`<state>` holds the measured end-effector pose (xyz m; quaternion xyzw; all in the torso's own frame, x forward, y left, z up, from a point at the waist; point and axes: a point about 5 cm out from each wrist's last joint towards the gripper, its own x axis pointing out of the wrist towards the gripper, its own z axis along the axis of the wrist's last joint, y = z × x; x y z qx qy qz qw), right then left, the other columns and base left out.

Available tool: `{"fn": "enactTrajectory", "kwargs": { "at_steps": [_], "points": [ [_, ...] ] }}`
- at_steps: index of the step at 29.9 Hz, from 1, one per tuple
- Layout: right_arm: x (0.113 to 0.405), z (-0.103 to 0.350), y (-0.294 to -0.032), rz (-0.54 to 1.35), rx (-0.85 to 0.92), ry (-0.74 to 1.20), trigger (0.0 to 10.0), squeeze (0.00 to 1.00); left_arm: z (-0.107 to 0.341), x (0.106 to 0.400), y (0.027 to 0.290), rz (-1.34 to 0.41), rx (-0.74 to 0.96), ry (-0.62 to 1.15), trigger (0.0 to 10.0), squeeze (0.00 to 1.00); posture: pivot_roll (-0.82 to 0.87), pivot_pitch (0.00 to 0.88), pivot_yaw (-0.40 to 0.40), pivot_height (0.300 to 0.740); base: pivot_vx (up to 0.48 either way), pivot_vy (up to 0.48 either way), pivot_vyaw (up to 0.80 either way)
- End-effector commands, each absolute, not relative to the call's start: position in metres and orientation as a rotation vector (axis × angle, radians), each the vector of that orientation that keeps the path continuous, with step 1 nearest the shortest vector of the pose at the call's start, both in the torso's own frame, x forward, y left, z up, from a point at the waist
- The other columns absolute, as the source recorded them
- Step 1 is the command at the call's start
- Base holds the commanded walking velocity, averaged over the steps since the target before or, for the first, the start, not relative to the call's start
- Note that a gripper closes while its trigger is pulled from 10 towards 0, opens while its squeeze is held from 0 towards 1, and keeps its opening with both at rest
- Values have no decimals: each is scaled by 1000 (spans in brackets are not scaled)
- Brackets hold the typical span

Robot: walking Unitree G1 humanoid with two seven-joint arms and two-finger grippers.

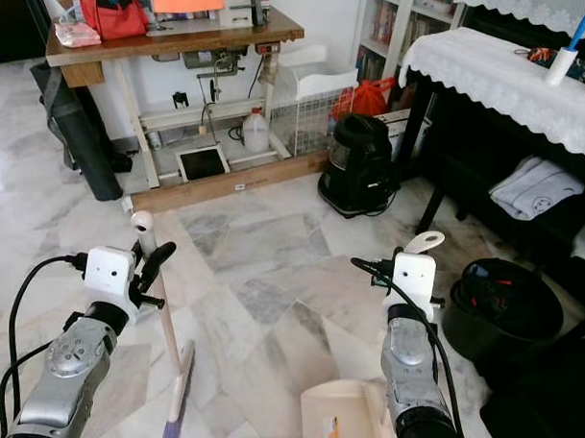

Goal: Sweep floor

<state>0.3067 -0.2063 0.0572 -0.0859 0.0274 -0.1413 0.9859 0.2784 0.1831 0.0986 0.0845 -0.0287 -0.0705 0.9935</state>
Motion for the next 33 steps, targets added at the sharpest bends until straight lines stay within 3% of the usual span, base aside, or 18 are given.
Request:
{"fn": "enactTrajectory", "kwargs": {
  "at_steps": [1, 15, 26, 33],
  "points": [
    [312, 64, -209, -291, -198, 36, 10000, 0, 101, 279, 185, -150, 189, -55, 10000, 0, 39, 50, 7, 740, 0, 0, 0],
    [317, 62, -213, -341, -207, 67, 10000, 0, 106, 278, 188, -145, 190, -75, 10000, 0, 50, 73, 16, 740, 0, 0, 0],
    [300, 30, -215, -351, -252, 241, 10000, 0, 109, 277, 189, -150, 184, -84, 10000, 0, 55, 79, 21, 740, 0, 0, 0],
    [300, 28, -215, -353, -248, 250, 10000, 0, 109, 277, 187, -154, 179, -90, 10000, 0, 54, 79, 21, 740, 0, 0, 0]
  ]
}}
